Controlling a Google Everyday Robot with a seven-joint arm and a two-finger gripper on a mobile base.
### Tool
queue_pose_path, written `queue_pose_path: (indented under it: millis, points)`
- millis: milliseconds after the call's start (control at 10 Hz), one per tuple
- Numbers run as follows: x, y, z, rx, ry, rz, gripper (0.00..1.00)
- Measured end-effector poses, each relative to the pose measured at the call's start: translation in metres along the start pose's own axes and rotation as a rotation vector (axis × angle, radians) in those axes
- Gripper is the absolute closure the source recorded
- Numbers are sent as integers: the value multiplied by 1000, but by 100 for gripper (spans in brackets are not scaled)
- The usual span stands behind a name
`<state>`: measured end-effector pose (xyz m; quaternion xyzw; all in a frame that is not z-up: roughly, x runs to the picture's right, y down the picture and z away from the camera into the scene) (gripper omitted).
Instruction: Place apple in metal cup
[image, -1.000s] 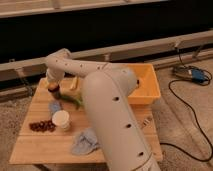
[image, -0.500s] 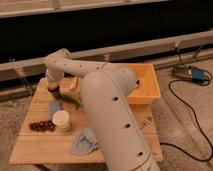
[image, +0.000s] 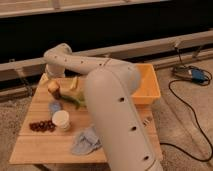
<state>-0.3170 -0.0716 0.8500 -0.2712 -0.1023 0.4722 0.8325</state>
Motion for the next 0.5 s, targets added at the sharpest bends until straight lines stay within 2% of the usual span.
queue_pose_path:
  millis: [200, 500]
  points:
    - [-4, -7, -19, 6, 0, -29, 20]
    - [-4, -3, -19, 1, 2, -34, 20]
